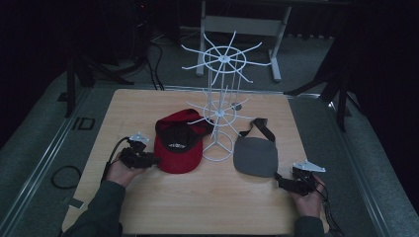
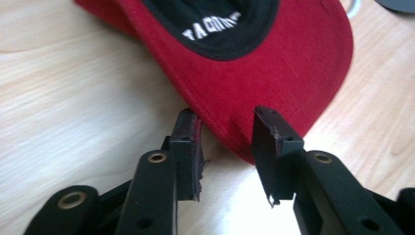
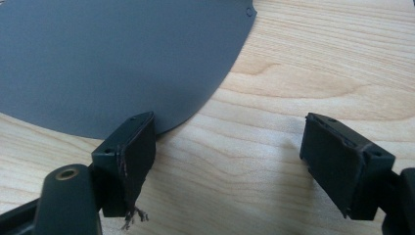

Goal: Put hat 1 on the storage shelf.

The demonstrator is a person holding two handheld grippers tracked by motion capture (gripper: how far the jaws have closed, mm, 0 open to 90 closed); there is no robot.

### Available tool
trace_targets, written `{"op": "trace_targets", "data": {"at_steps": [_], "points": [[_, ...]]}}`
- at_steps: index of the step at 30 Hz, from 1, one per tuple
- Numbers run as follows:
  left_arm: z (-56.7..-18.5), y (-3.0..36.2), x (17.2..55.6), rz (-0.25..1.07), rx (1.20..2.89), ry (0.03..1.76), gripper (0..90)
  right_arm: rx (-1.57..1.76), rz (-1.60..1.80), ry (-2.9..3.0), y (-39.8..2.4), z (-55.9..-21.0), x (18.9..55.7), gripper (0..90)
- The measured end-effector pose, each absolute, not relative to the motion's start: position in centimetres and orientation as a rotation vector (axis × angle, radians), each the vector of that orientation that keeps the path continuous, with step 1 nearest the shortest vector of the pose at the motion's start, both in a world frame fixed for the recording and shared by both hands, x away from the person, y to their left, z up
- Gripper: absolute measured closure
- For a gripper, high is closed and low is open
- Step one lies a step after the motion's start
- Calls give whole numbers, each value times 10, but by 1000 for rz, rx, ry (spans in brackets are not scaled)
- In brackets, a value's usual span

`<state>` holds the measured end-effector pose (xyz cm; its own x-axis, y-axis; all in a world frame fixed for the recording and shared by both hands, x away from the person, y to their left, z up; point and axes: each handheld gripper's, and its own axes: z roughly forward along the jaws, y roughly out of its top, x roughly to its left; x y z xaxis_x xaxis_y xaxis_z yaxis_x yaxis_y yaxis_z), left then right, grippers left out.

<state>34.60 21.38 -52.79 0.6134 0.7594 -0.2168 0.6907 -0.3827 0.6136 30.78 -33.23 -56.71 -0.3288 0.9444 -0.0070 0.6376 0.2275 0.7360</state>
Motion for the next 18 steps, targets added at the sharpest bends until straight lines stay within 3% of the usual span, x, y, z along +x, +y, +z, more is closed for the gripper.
{"op": "trace_targets", "data": {"at_steps": [18], "points": [[-551,186,363,-81,2150,1075,523,1452,894,2050,-332,-567,308,210]]}}
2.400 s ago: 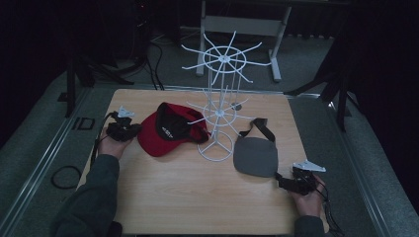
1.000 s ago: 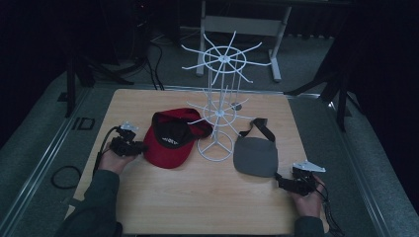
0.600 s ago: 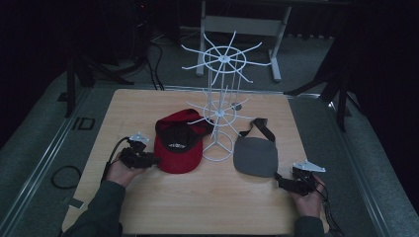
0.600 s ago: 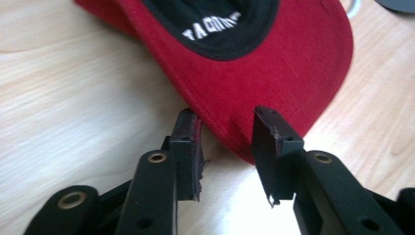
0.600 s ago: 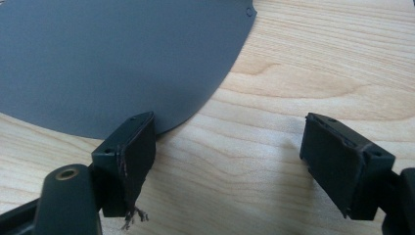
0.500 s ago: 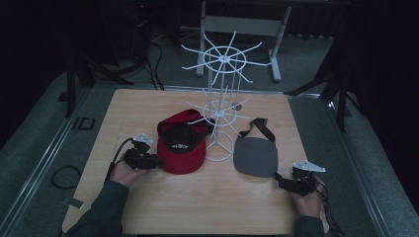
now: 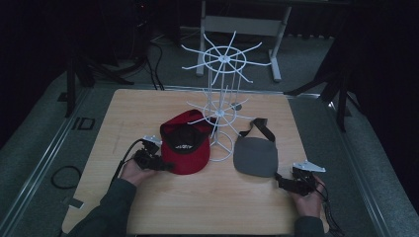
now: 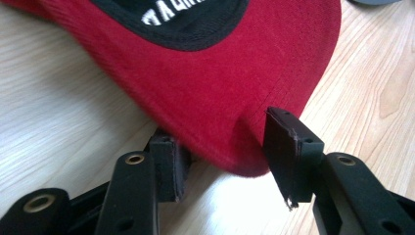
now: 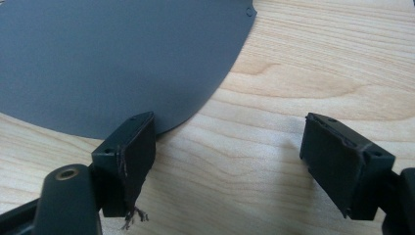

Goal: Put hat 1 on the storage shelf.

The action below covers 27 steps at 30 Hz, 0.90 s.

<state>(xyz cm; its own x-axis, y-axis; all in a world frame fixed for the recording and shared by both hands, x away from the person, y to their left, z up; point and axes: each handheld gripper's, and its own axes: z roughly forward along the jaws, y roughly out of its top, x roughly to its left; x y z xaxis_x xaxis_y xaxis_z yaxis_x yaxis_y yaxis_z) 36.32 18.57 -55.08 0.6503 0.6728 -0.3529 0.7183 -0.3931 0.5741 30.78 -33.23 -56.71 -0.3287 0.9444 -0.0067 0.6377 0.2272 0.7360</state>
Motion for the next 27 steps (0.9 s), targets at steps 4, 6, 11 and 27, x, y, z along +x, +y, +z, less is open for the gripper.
{"op": "trace_targets", "data": {"at_steps": [4,6,11,27], "points": [[-554,179,367,-108,2134,1074,520,1453,894,2049,-332,-567,308,210],[-556,177,370,-124,2124,1069,520,1452,894,2050,-332,-567,308,210],[-555,172,371,-132,2123,1073,551,1453,894,2049,-332,-567,308,210],[-534,202,351,61,2044,1062,856,1451,894,2052,-332,-567,308,210]]}}
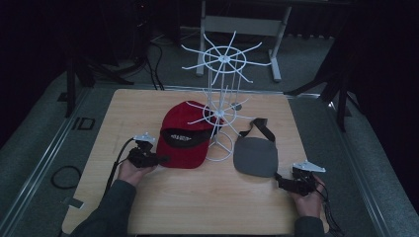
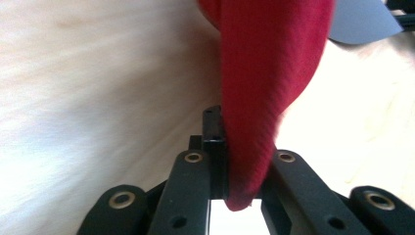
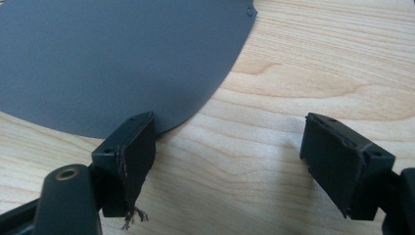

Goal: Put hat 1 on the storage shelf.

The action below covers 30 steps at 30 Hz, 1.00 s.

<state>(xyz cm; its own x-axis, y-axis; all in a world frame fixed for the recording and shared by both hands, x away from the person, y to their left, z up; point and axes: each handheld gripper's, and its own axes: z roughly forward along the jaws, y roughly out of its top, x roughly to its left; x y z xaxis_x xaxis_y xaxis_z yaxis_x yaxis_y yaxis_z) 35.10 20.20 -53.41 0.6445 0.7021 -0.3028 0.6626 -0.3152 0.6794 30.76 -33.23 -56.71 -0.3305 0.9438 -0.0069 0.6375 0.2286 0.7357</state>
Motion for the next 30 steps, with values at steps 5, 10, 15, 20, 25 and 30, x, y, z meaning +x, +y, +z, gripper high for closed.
{"op": "trace_targets", "data": {"at_steps": [5,10,15,20,25,30], "points": [[-531,211,347,143,2024,1096,859,1452,894,2052,-332,-567,307,210],[-528,219,345,211,2005,1125,860,1451,894,2052,-332,-567,308,210],[-525,228,344,252,2001,1137,861,1452,893,2052,-332,-567,308,210],[-519,242,340,298,1990,1159,861,1452,894,2051,-332,-567,308,210],[-512,252,339,332,1967,1177,861,1452,894,2051,-332,-567,308,210],[-500,263,337,382,1933,1195,861,1452,894,2051,-332,-567,307,210]]}}
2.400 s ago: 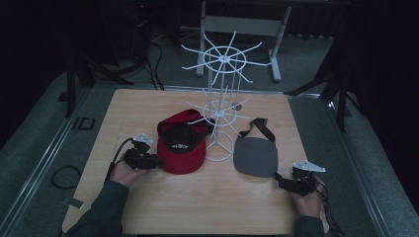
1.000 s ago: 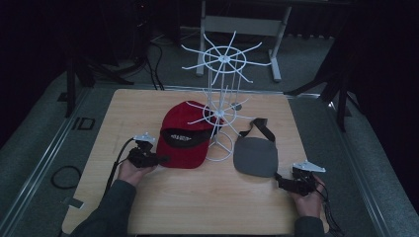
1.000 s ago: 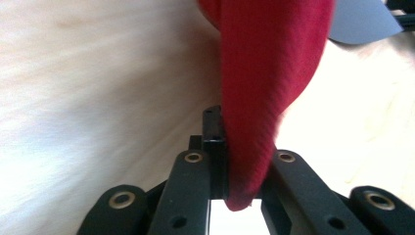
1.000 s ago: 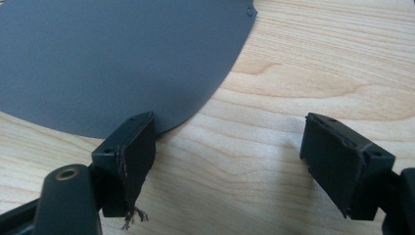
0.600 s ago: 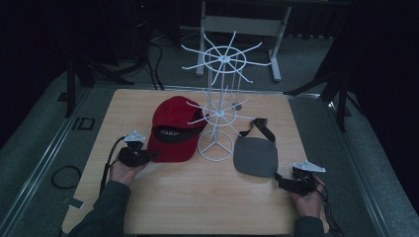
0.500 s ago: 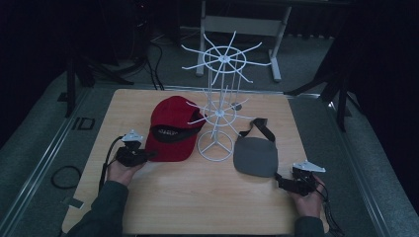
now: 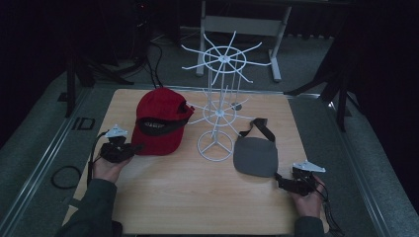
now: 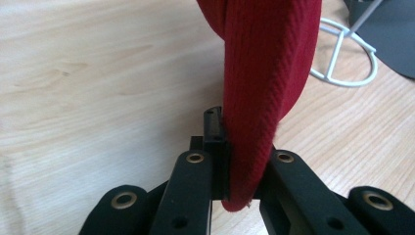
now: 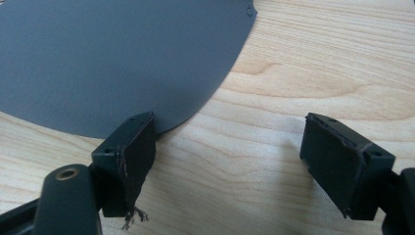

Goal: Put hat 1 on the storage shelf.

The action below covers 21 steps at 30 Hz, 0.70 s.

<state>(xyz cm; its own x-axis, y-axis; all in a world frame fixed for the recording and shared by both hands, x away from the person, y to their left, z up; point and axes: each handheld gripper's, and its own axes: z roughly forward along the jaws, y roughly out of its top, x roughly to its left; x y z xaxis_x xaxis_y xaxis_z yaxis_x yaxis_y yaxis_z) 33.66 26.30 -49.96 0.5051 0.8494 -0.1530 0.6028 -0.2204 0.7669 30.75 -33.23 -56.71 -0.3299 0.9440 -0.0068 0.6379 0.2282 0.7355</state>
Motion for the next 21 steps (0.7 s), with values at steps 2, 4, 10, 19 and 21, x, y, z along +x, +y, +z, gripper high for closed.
{"op": "trace_targets", "data": {"at_steps": [2,4,10,19,21], "points": [[-496,266,336,397,1923,1199,861,1451,894,2051,-332,-567,308,210],[-492,269,335,413,1910,1204,861,1451,894,2051,-332,-567,308,210],[-479,277,334,458,1894,1203,861,1451,894,2052,-332,-567,308,210],[-463,285,332,508,1865,1200,860,1451,894,2051,-332,-567,308,210],[-460,286,331,522,1861,1194,860,1451,894,2051,-332,-567,308,210]]}}
